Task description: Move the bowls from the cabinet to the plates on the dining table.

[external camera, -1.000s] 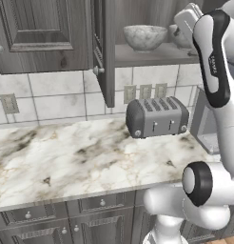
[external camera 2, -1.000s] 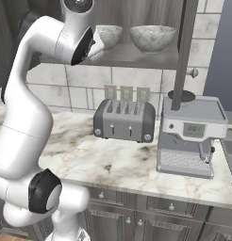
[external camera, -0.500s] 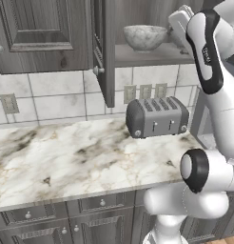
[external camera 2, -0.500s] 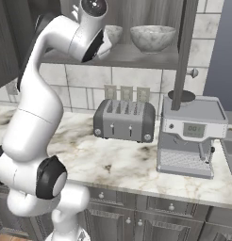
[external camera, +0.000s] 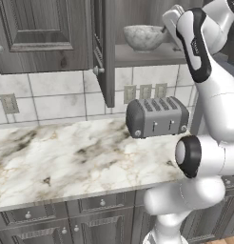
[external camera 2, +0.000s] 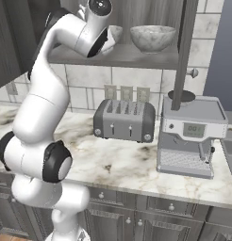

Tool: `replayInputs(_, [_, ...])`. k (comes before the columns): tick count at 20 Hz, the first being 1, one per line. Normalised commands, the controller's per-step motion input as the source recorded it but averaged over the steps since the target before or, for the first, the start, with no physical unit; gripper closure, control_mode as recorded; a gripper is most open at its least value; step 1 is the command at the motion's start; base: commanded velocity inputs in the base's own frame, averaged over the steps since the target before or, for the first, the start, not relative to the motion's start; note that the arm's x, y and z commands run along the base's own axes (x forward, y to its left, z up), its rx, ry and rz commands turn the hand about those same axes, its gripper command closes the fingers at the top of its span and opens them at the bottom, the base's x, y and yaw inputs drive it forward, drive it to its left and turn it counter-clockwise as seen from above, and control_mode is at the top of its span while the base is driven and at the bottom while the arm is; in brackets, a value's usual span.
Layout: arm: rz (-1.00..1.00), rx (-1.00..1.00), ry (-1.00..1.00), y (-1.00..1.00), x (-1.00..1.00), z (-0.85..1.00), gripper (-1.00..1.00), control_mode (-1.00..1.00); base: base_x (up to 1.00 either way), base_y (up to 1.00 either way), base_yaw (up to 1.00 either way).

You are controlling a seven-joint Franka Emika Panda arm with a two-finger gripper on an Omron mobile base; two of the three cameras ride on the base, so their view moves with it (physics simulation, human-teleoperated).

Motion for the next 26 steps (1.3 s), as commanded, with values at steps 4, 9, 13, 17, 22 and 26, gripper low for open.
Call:
replayInputs(4, [0.00, 0.00, 0.00, 0.00, 0.40, 0.16, -1.00, -1.00, 0.00, 0.00, 0.00])
replayInputs(9, [0.00, 0.00, 0.00, 0.00, 0.42, 0.04, -1.00, -1.00, 0.00, 0.00, 0.00])
replayInputs(13, [0.00, 0.00, 0.00, -0.01, 0.44, 0.00, -1.00, -1.00, 0.00, 0.00, 0.00])
replayInputs(17, [0.00, 0.00, 0.00, 0.00, 0.47, 0.00, -1.00, -1.00, 0.00, 0.00, 0.00])
replayInputs(22, [0.00, 0.00, 0.00, -0.04, 0.16, 0.00, -1.00, -1.00, 0.00, 0.00, 0.00])
replayInputs(26, [0.00, 0.00, 0.01, -0.03, 0.14, 0.00, -1.00, -1.00, 0.00, 0.00, 0.00])
